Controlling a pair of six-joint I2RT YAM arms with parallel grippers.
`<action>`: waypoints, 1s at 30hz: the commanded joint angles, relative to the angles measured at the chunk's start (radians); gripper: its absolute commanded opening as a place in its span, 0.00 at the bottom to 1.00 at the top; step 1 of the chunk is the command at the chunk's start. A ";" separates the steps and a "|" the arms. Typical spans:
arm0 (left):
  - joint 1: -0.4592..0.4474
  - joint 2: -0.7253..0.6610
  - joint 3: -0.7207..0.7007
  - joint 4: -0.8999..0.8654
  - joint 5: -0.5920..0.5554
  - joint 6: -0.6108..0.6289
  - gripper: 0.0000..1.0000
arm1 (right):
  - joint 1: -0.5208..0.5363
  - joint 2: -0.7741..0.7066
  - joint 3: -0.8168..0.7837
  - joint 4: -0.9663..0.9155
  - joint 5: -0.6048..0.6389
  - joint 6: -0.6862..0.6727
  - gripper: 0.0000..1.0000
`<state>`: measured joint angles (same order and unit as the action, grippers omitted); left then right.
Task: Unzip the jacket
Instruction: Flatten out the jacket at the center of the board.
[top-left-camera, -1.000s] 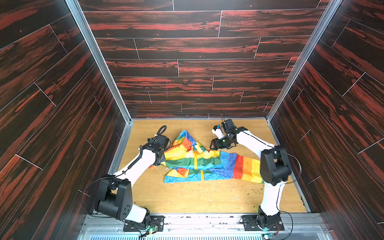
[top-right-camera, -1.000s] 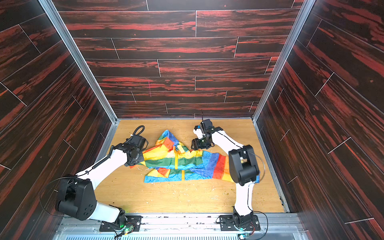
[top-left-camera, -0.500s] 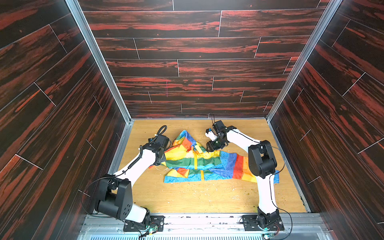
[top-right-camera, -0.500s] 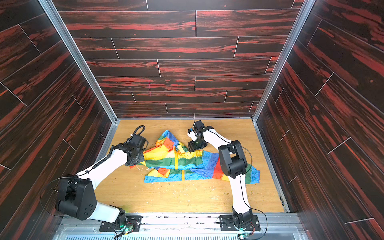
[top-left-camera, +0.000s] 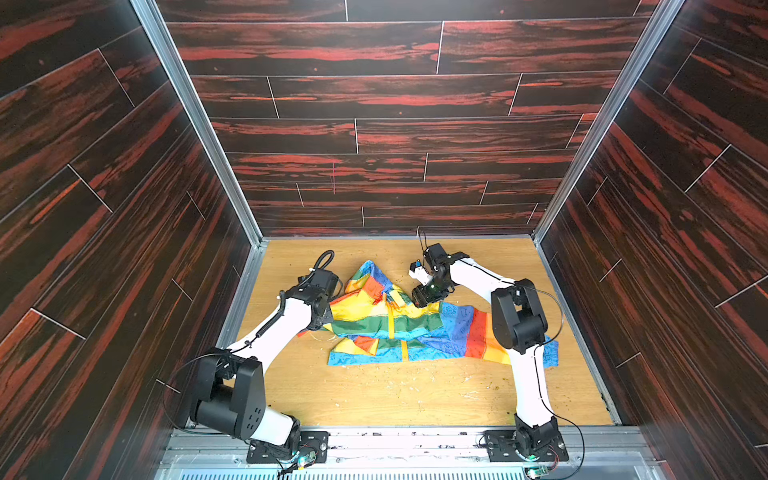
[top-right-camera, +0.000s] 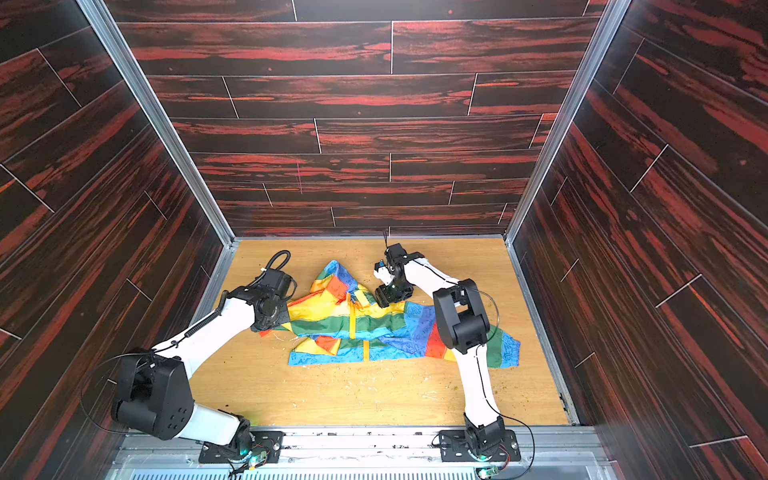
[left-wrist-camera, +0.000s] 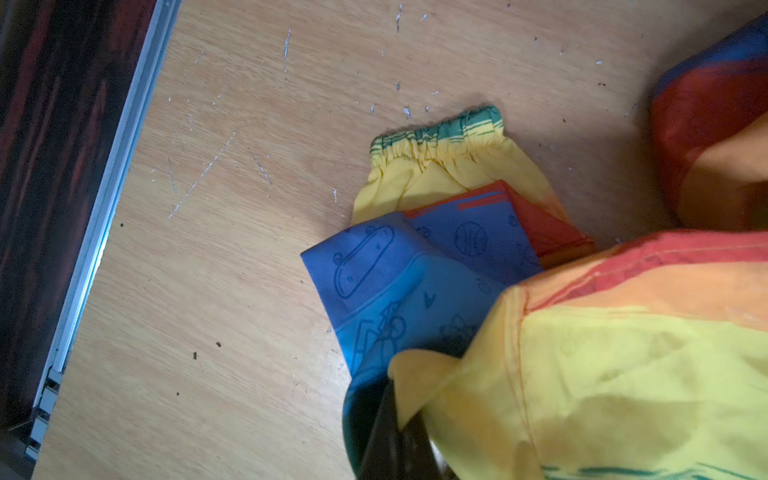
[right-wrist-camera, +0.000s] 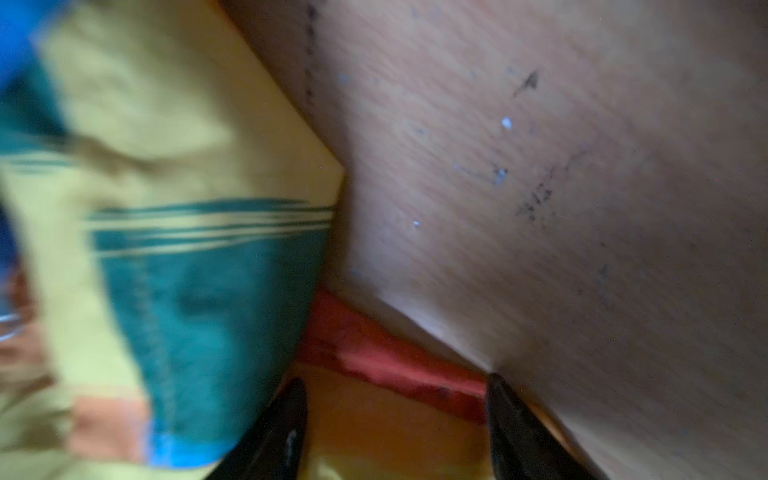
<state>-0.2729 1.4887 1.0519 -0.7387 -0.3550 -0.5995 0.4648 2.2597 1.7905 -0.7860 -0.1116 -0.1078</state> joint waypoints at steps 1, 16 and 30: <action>0.006 0.007 0.030 -0.013 0.001 0.000 0.00 | 0.016 0.074 0.007 -0.039 0.039 0.003 0.63; 0.006 -0.051 0.088 -0.035 0.024 0.024 0.00 | 0.023 -0.096 0.051 -0.001 0.102 0.107 0.00; 0.006 -0.274 0.195 0.082 0.155 0.144 0.00 | 0.023 -0.447 0.030 0.019 0.325 0.182 0.00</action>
<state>-0.2729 1.2369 1.2057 -0.6796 -0.2291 -0.4911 0.4828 1.8805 1.8091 -0.7692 0.1570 0.0498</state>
